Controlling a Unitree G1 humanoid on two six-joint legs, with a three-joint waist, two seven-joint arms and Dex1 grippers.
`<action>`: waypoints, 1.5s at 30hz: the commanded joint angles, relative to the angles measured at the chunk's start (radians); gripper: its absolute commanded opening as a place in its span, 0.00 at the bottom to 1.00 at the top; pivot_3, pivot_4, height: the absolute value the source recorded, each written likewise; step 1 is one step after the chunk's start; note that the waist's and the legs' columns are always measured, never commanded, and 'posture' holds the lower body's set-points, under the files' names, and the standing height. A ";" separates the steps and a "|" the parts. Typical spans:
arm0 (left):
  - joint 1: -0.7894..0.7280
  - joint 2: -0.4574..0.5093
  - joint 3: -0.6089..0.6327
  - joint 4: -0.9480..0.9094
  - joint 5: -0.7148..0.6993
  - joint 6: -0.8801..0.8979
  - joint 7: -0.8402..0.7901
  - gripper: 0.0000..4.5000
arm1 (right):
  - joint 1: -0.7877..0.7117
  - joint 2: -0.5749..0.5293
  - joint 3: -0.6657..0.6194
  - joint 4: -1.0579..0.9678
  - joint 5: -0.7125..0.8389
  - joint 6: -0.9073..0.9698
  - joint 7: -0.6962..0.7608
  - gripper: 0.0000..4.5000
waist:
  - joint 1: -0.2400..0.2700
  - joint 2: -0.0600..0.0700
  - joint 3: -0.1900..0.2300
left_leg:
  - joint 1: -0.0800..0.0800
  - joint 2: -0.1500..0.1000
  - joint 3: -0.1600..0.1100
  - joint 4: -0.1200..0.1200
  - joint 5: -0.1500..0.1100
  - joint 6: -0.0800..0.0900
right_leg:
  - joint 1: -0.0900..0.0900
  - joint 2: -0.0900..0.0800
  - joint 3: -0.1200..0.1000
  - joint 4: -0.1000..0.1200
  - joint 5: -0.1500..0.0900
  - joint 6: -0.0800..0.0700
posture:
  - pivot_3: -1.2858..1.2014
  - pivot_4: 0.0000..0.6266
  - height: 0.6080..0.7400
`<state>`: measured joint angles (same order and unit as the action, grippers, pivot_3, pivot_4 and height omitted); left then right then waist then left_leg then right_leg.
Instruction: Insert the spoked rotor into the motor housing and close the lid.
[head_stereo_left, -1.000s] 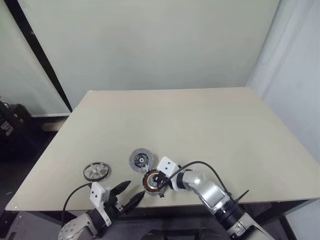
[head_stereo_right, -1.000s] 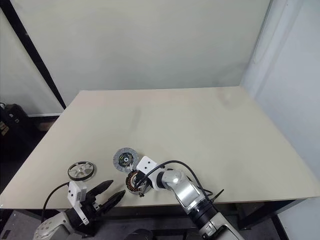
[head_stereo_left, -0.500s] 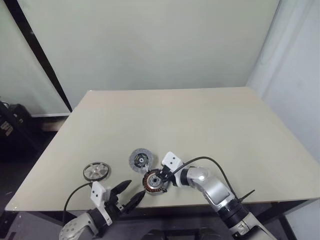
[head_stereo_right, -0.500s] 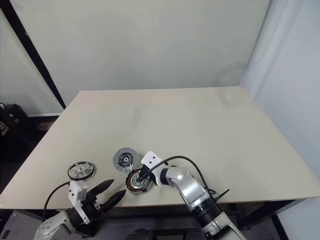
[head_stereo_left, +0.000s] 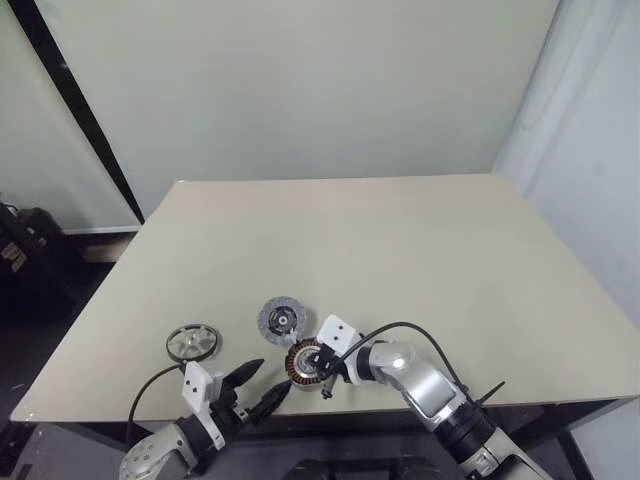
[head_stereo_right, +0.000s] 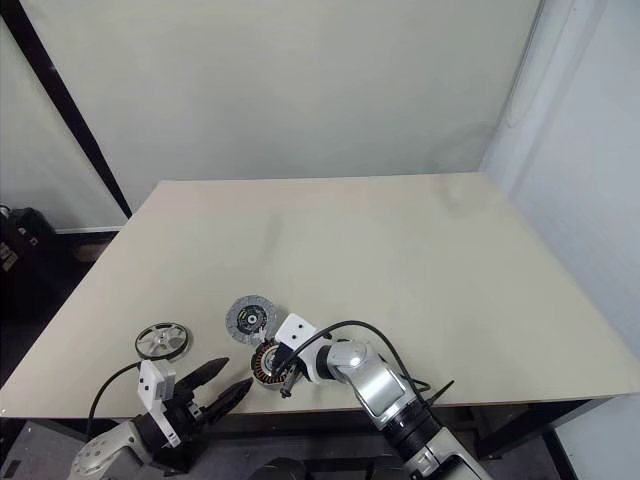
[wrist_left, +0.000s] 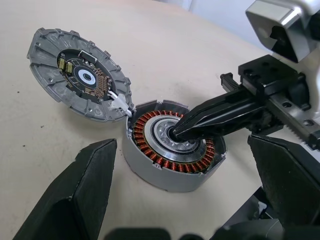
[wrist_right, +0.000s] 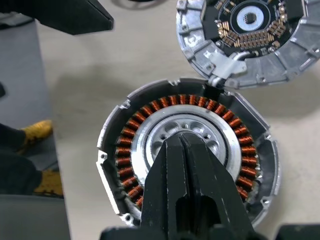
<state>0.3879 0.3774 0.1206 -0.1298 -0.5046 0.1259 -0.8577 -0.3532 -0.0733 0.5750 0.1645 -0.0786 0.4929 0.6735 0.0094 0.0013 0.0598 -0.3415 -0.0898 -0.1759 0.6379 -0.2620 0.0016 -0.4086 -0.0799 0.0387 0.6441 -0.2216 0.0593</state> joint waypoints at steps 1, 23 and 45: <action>0.000 0.001 -0.002 -0.025 0.003 -0.016 -0.002 1.00 | -0.032 0.008 0.003 0.000 -0.027 -0.019 -0.032 0.00 | 0.000 0.000 0.000 | 0.000 0.000 0.000 0.000 0.000 0.000 | 0.000 0.000 0.000 0.000 0.000 0.000 | 0.52 0.00 1.00; -0.003 -0.009 -0.025 -0.023 0.007 -0.020 0.001 1.00 | -0.061 -0.045 0.019 -0.050 -0.072 -0.001 -0.030 0.00 | 0.000 0.000 0.000 | 0.000 0.012 0.001 0.004 -0.002 -0.003 | 0.000 0.010 0.001 0.000 0.000 -0.005 | 0.52 0.00 1.00; -0.011 -0.011 -0.033 -0.011 0.011 -0.025 -0.003 1.00 | -0.042 -0.021 0.007 -0.110 -0.019 0.061 0.005 0.00 | -0.009 0.001 0.000 | 0.000 0.014 0.001 0.004 -0.004 -0.006 | 0.000 0.011 0.000 0.000 0.002 -0.006 | 0.52 0.00 1.00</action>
<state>0.3848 0.3655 0.0892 -0.1280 -0.5003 0.1213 -0.8547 -0.3834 -0.1036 0.5986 0.0999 -0.1156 0.5553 0.6777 0.0004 0.0019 0.0600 -0.3416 -0.0761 -0.1745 0.6421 -0.2655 -0.0045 -0.4089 -0.0684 0.0390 0.6440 -0.2197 0.0534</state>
